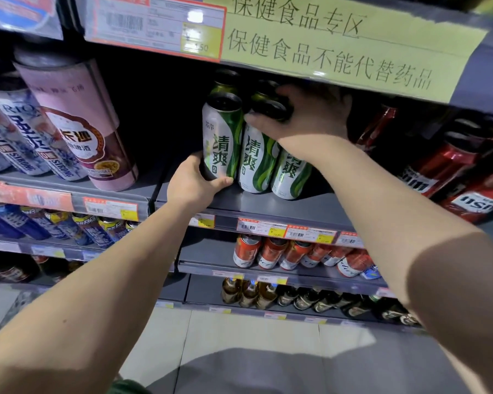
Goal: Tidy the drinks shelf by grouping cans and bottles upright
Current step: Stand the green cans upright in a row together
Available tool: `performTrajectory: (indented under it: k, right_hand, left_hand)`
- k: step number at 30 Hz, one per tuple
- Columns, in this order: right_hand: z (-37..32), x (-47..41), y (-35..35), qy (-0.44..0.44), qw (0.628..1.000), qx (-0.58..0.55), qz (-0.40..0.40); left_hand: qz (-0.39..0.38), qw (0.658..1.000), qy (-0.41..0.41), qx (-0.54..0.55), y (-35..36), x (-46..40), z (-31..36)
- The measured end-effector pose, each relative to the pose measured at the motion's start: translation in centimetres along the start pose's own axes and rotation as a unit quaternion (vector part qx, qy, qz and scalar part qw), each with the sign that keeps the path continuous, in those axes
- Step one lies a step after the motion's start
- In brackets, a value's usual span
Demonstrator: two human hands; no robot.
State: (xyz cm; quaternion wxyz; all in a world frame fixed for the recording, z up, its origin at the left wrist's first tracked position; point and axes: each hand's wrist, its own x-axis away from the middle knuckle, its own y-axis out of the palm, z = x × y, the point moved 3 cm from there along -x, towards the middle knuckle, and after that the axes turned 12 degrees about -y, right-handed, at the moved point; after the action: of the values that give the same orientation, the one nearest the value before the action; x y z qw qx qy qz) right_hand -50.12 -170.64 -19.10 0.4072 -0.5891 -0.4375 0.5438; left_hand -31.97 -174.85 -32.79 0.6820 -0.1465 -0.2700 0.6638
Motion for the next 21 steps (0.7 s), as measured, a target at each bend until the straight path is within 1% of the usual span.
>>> performTrajectory:
  k: [2,4,10,17,18,19,20,21]
  right_hand:
    - [-0.6,-0.7,0.4,0.012,0.999,0.026,-0.021]
    - [-0.7,-1.1,0.6,0.017,0.999,0.034,-0.017]
    - [0.1,-0.9,0.6,-0.008,0.999,-0.037,-0.011]
    - [0.1,-0.4,0.1,-0.027,0.999,-0.042,0.007]
    - [0.1,-0.1,0.1,-0.019,0.999,-0.044,0.021]
    - [0.4,0.5,0.3,0.002,0.996,-0.067,0.059]
    - [1.0,1.2,0.4,0.034,0.984,-0.116,0.134]
    - [1.6,2.4,0.6,0.07,0.949,-0.193,0.239]
  left_hand:
    - [-0.004,1.0,-0.003,0.004,0.0,0.0,0.0]
    - [-0.008,1.0,-0.003,0.005,0.0,0.1,0.0]
    - [0.01,1.0,-0.009,0.0,-0.1,0.3,0.0]
    - [0.005,1.0,-0.004,-0.005,0.0,0.2,0.1]
    - [0.004,1.0,-0.003,-0.006,0.0,0.2,0.1]
    - [0.002,1.0,-0.003,-0.006,0.0,0.1,0.1]
    - [0.001,1.0,-0.002,-0.007,0.0,0.1,0.1]
    - [0.0,1.0,-0.002,-0.008,0.0,0.0,0.0]
